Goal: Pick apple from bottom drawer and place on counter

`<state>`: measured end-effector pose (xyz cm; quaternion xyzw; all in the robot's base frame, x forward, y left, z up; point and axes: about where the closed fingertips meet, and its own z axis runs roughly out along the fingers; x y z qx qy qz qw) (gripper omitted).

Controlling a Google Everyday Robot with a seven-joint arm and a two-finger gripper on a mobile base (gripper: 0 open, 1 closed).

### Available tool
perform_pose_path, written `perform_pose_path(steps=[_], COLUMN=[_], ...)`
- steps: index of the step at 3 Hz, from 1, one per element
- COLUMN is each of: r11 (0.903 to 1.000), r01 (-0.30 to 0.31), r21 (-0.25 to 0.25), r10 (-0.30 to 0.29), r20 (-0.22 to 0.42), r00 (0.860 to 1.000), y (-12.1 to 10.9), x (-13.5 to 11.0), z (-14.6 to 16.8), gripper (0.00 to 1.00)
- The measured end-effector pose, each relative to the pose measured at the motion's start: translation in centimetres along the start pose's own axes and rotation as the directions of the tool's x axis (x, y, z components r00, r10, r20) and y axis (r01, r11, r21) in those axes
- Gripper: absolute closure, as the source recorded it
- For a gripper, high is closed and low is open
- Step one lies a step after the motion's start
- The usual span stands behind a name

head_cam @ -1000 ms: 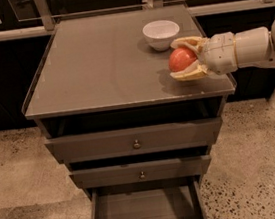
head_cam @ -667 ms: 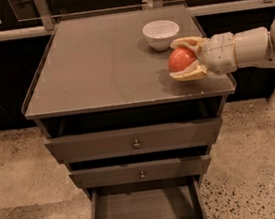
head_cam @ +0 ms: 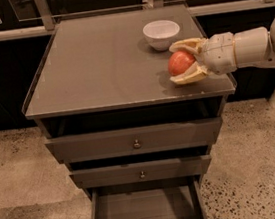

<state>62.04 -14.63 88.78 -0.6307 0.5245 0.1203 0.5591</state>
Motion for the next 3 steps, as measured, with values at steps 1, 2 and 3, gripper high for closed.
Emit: perform_pose_path(steps=[1, 2, 3], r11=[1.0, 1.0, 1.0], r01=[0.0, 0.0, 0.0], r21=[0.0, 0.0, 0.0], r10=[0.0, 0.0, 0.0], r20=[0.0, 0.0, 0.0], r00=[1.0, 1.0, 1.0], y=[0.0, 0.0, 0.0], x=[0.0, 0.0, 0.0], z=[0.0, 0.01, 0.01], gripper=[0.11, 0.0, 0.0])
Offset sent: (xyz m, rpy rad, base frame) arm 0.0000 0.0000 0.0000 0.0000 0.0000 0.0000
